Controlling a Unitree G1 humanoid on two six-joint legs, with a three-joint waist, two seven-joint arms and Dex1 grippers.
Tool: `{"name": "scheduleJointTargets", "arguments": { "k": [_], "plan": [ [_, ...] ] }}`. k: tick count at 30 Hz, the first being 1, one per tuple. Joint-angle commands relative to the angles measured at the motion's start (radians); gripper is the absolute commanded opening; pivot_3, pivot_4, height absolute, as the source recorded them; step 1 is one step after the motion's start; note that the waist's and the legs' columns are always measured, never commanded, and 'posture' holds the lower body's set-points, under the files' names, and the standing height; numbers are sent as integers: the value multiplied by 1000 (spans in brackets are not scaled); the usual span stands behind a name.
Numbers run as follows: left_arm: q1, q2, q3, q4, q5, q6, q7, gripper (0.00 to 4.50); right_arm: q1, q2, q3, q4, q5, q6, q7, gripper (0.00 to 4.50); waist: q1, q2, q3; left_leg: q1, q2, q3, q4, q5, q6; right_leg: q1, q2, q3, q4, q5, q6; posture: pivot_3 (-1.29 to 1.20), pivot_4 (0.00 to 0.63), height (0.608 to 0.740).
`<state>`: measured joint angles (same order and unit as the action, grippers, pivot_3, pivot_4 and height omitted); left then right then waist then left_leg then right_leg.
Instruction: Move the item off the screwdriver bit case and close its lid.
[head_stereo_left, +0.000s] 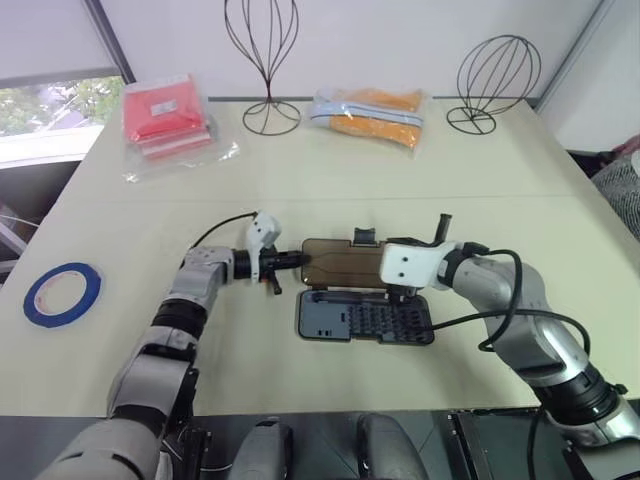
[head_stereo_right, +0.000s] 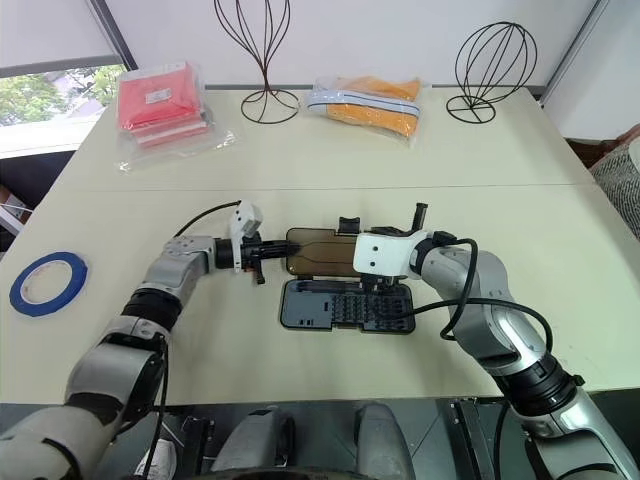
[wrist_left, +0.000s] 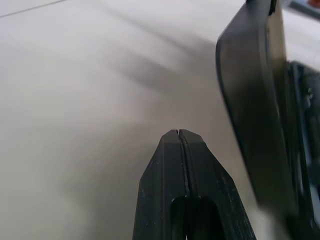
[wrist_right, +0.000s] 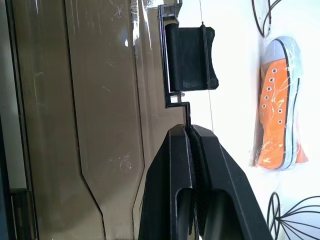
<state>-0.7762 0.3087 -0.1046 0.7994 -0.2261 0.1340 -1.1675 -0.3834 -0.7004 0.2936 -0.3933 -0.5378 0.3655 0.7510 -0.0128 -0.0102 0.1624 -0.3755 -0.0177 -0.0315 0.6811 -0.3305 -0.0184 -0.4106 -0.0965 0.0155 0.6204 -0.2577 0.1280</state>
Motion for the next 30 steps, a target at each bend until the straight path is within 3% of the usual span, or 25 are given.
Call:
{"name": "scheduleJointTargets", "arguments": {
  "k": [1, 6, 7, 10, 16, 24, 30],
  "plan": [
    [-38, -13, -1, 3, 8, -23, -40, 0, 4, 10, -2, -38, -4, -7, 7, 36, -2, 0, 0, 0, 0, 0, 0, 0, 0, 0, 0, 0, 0, 0, 0, 0, 150, 740],
    [-39, -24, -11, -4, 19, -15, -78, 0, -11, 16, -5, -22, -6, -8, 11, 36, -1, 0, 0, 0, 0, 0, 0, 0, 0, 0, 0, 0, 0, 0, 0, 0, 150, 740],
    [-41, -26, -10, -1, 22, -18, -78, 0, -17, 14, -10, -17, -4, -9, 14, 304, 0, 0, 0, 0, 0, 0, 0, 0, 0, 0, 0, 0, 0, 0, 0, 0, 150, 740],
    [-46, -30, -6, 6, 27, -23, -78, 0, -32, 7, -24, -12, 1, -3, 26, 1434, 1, 0, 0, 0, 0, 0, 0, 0, 0, 0, 0, 0, 0, 0, 0, 0, 150, 740],
    [-55, -40, -3, 22, 37, -33, -78, 0, -36, -26, -73, -52, 32, 59, 99, 4475, 2, 0, 0, -1, 0, 0, 1, 0, 0, 0, 0, 0, 0, 0, 0, 0, 150, 740],
    [-61, -41, 2, -29, 13, -10, -137, 0, -15, -113, -289, -241, 222, 368, 290, 4475, 3, 0, 0, -1, -1, -1, 1, 0, 0, 0, 0, -1, 0, 0, 0, 0, 150, 740],
    [-7, 45, -51, -252, -30, 102, -346, 0, 69, -194, -463, -260, 279, 466, 271, 4475, 2, 0, 0, -1, -1, -1, 0, 0, 0, 0, 0, 0, 0, 0, 0, 0, 150, 740]
  ]
}}
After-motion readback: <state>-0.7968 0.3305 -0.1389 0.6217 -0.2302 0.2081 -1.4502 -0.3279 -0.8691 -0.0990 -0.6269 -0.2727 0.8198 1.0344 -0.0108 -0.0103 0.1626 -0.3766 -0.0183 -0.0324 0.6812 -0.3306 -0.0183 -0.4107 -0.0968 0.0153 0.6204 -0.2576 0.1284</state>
